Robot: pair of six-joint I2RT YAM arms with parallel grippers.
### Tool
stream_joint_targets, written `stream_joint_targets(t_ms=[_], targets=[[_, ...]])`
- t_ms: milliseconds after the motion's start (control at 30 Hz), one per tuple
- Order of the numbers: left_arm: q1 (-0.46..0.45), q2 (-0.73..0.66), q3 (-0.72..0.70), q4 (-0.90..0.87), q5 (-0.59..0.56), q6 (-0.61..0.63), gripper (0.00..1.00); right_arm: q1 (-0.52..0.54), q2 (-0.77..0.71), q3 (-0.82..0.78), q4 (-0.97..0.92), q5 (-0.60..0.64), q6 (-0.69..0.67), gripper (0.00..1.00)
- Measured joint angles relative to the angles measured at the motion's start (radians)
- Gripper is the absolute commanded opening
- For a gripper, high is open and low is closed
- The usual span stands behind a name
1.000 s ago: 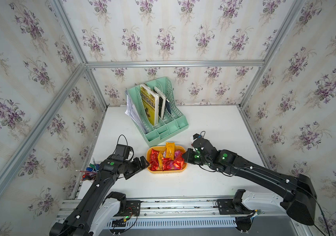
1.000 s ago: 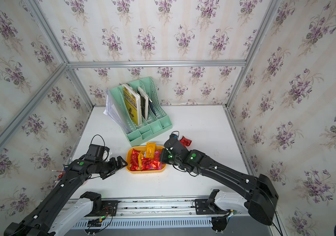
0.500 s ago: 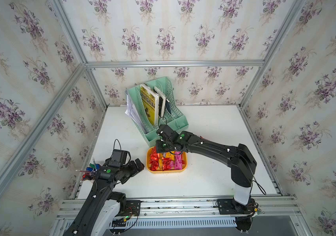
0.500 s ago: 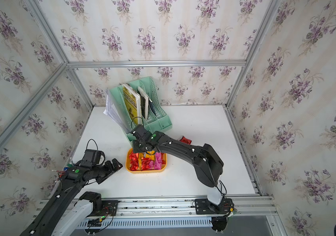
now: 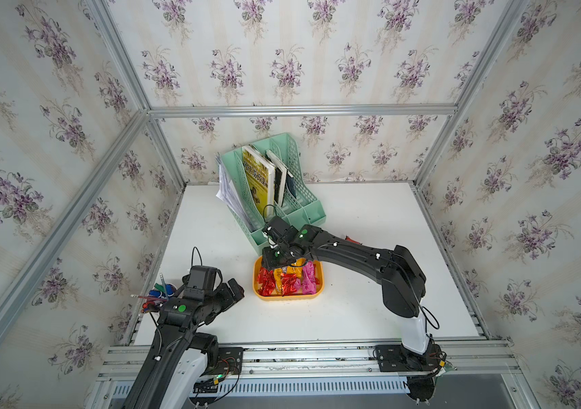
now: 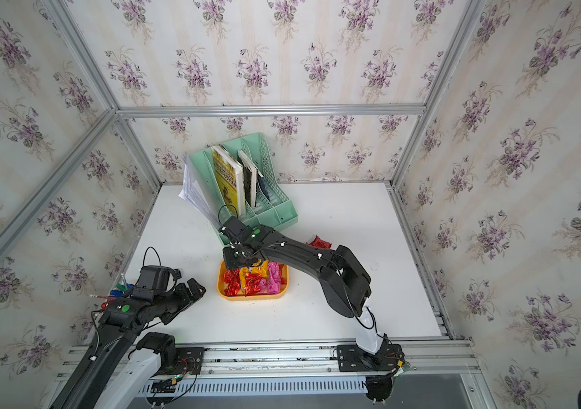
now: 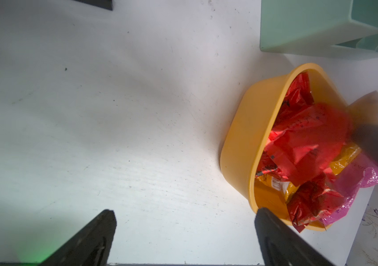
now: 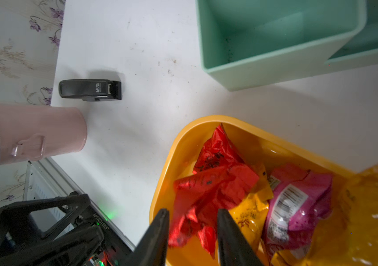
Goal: Put the tea bags into the storage box
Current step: Place the tea bag in the storage box, then pick up the tea bag from the center of the board.
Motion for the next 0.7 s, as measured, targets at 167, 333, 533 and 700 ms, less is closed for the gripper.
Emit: stream_joint_targets(t_ms=[167,333,533,700], targets=[[0.0,0.035,0.019,-0.001,0.017,0.012,0.99,-0.006,-0.121,-0.085,0.031,0.011,0.031,0.62],[0.0,0.085,0.051,0.013,0.043,0.043,0.99,-0.052,-0.276,-0.238,0.07,0.086,0.093,0.63],[0.0,0.176,0.088,0.06,0.078,0.078,0.99,-0.181,-0.507,-0.518,0.102,0.182,0.216,0.68],[0.0,0.255,0.119,0.092,0.103,0.108,0.99,-0.324,-0.719,-0.753,0.124,0.228,0.3,0.78]])
